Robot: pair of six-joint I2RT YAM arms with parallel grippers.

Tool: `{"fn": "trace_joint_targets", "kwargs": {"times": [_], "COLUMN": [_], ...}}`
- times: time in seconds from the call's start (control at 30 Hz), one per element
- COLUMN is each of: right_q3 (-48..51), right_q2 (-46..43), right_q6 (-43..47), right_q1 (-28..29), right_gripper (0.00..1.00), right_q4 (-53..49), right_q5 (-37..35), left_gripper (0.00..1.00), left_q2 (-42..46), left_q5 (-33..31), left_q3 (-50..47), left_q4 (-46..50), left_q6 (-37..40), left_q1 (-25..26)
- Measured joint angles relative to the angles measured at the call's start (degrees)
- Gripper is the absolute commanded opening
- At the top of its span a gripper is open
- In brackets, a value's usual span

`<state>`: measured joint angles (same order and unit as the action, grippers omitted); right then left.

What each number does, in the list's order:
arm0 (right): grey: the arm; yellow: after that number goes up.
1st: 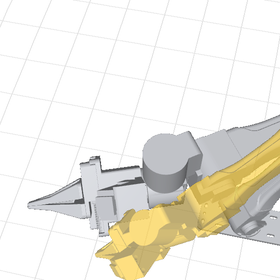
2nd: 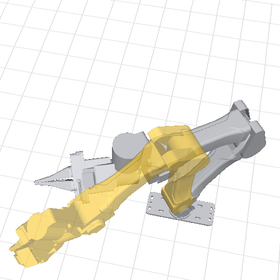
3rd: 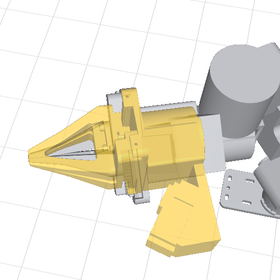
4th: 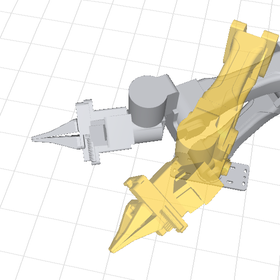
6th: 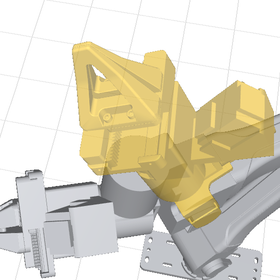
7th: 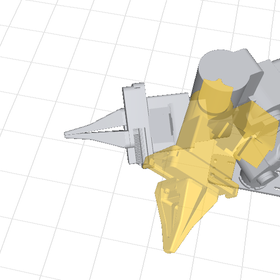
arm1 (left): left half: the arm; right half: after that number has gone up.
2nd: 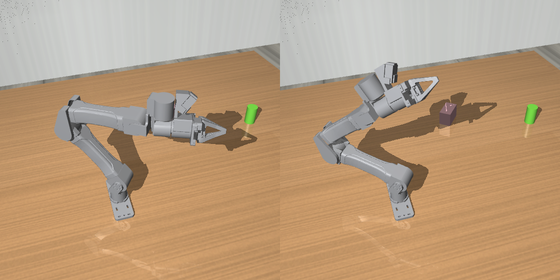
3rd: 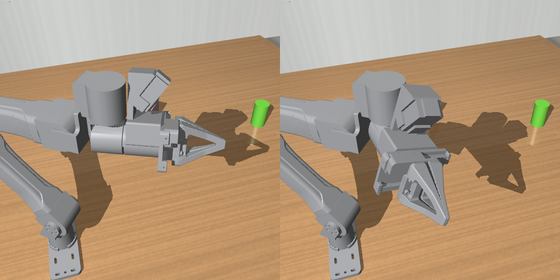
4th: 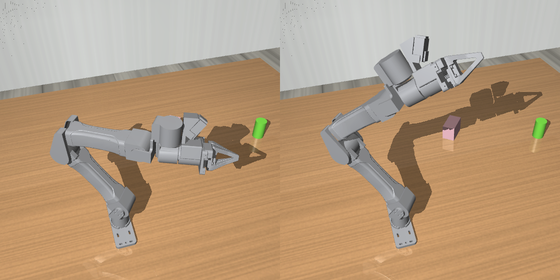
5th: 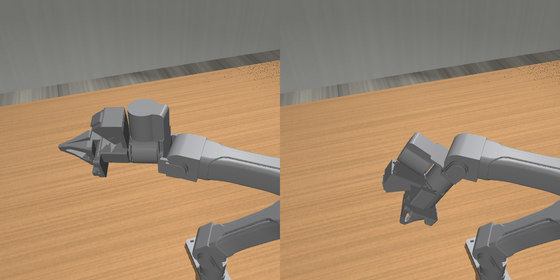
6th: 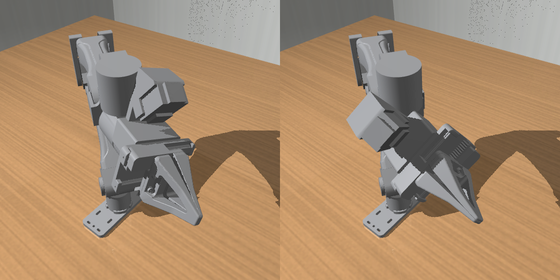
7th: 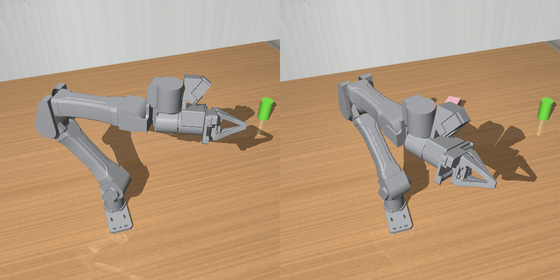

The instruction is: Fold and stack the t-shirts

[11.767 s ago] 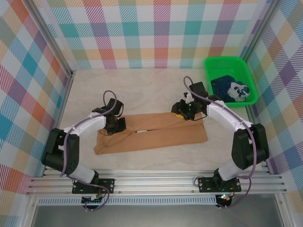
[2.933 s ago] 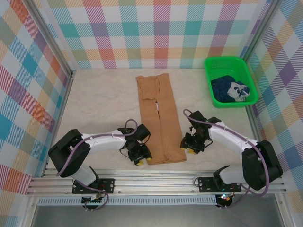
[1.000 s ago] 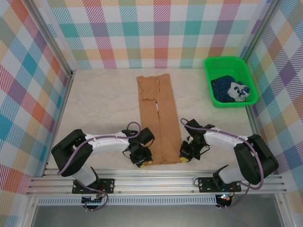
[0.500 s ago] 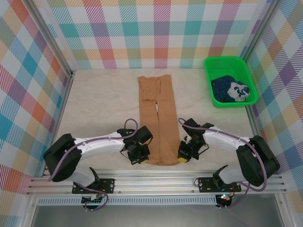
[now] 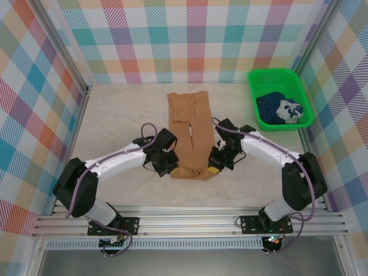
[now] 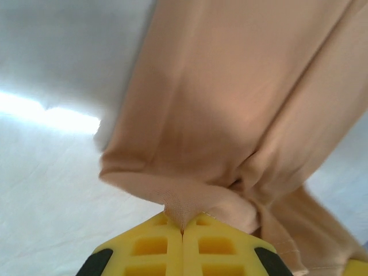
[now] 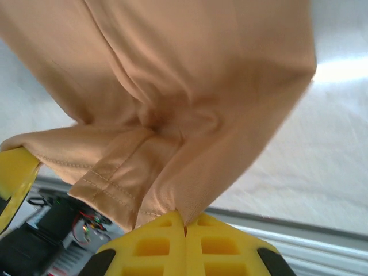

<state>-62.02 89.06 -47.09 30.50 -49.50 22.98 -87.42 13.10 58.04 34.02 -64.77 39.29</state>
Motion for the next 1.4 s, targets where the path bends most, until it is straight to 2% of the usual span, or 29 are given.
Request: {"fn": "trace_joint_targets", "kwargs": {"times": [0.23,0.43,0.6,0.63,0.67,0.73,0.8,0.87,0.97,1.03,1.17,1.27,1.33,1.4], "right_q3": [-17.0,-34.62,-44.92,-47.04,-48.57,-52.59,-54.07,-53.59,-48.87,-44.0,-30.03,-19.85,-15.02,-12.81], "right_q2": [11.89,26.34,37.2,39.28,40.89,44.48,45.92,45.53,41.35,36.74,24.94,18.56,17.22,17.73], "right_q6": [3.48,5.66,6.03,6.05,6.05,6.14,6.69,7.39,7.58,7.52,6.49,4.24,2.34,0.81], "right_q1": [-5.68,-9.7,-11.98,-12.28,-12.5,-13.03,-13.38,-13.62,-13.66,-13.57,-12.85,-11.34,-10.16,-9.33], "right_gripper": [0.0,0.0,0.0,0.01,0.15,0.36,0.46,0.5,0.49,0.48,0.41,0.39,0.32,0.17], "right_q4": [-1.9,-2.93,-3.43,-3.78,-3.87,-4.68,-4.63,-4.46,-2.62,-1.51,3.15,7.5,10.08,12.11], "right_q5": [-1.81,-2.25,-1.9,-1.84,-1.68,-1.49,-2.03,-3.15,-4.94,-5.77,-6.08,-5.81,-4.94,-4.11], "left_gripper": [0.0,0.0,0.0,0.05,0.13,0.36,0.46,0.49,0.48,0.45,0.3,0.28,0.28,0.27], "left_q2": [-9.11,-19.47,-27.52,-29.24,-30.51,-33.24,-34.38,-33.99,-29.99,-25.14,-15.58,-13.07,-13.57,-14.38], "left_q5": [-0.81,-0.81,-0.79,-0.68,-0.42,0.04,0.07,0.04,-0.37,-0.55,-0.11,1.14,2.25,3.28], "left_q3": [13.92,25.51,32.17,33.68,34.84,37.46,38.62,38.47,34.88,30.18,19.47,12.28,8.9,7.3], "left_q4": [0.09,0.39,0.68,0.76,0.79,0.96,0.59,0.33,-0.83,-1.29,-1.7,-3.63,-4.31,-4.72], "left_q6": [4.26,7.48,9.4,9.84,10.23,11.41,12.44,13.62,15.08,15.45,15.04,14.01,13.09,11.98], "left_q1": [-8.94,-13.53,-16.9,-17.57,-18.08,-18.88,-19.19,-19.23,-19.23,-19.23,-19.23,-19.23,-19.23,-19.23]}}
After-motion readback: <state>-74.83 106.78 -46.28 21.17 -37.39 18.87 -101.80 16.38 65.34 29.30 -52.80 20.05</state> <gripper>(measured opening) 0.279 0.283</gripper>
